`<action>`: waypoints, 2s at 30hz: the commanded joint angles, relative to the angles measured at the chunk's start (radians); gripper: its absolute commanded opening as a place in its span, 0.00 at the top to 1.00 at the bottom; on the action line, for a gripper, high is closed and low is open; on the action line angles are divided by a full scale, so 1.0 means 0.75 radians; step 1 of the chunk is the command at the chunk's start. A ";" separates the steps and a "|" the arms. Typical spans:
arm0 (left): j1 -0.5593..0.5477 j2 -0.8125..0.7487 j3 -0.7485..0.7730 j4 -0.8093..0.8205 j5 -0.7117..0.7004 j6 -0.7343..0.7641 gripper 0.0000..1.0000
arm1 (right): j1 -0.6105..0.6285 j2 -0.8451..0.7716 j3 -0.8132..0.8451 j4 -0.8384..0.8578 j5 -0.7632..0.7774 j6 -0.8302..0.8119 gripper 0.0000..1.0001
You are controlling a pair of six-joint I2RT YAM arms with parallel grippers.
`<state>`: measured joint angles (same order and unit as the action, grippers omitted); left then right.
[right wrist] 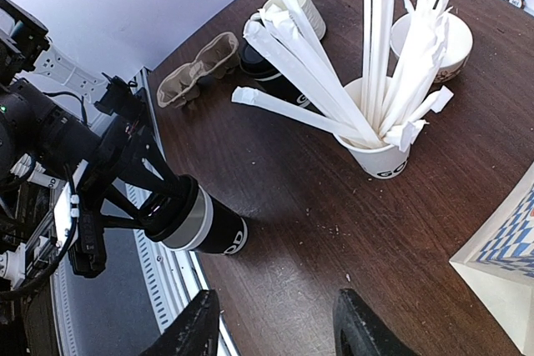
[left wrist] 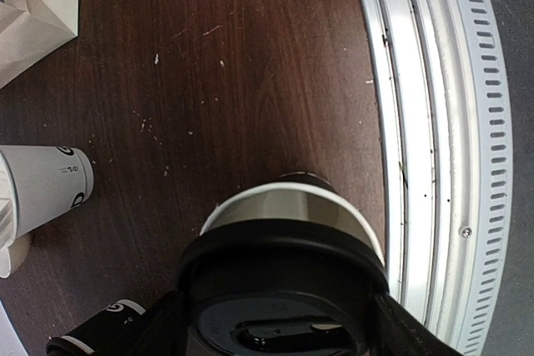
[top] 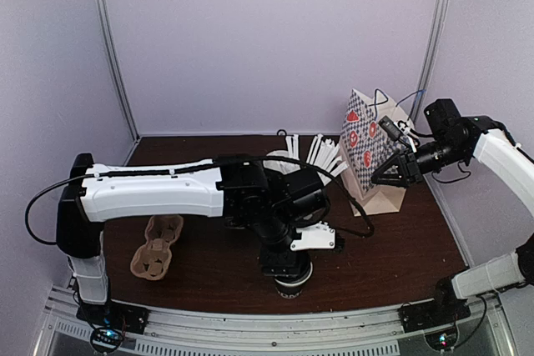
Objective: Pack the takeout coffee
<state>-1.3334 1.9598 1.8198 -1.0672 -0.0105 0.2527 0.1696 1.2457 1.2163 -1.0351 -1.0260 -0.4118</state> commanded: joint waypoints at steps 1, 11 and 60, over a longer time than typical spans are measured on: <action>0.001 0.033 0.048 -0.013 0.014 0.009 0.22 | -0.007 -0.027 -0.019 0.020 0.010 -0.003 0.50; 0.001 0.035 0.059 0.010 0.014 0.003 0.17 | -0.007 -0.021 -0.018 0.018 -0.001 -0.005 0.49; 0.284 -0.410 -0.815 0.836 0.413 -1.271 0.29 | 0.671 0.527 -0.286 0.328 -0.283 0.324 0.44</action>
<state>-1.0992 1.6253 1.2026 -0.4568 0.2916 -0.7071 0.6449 1.6020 0.9794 -0.7696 -1.1885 -0.1497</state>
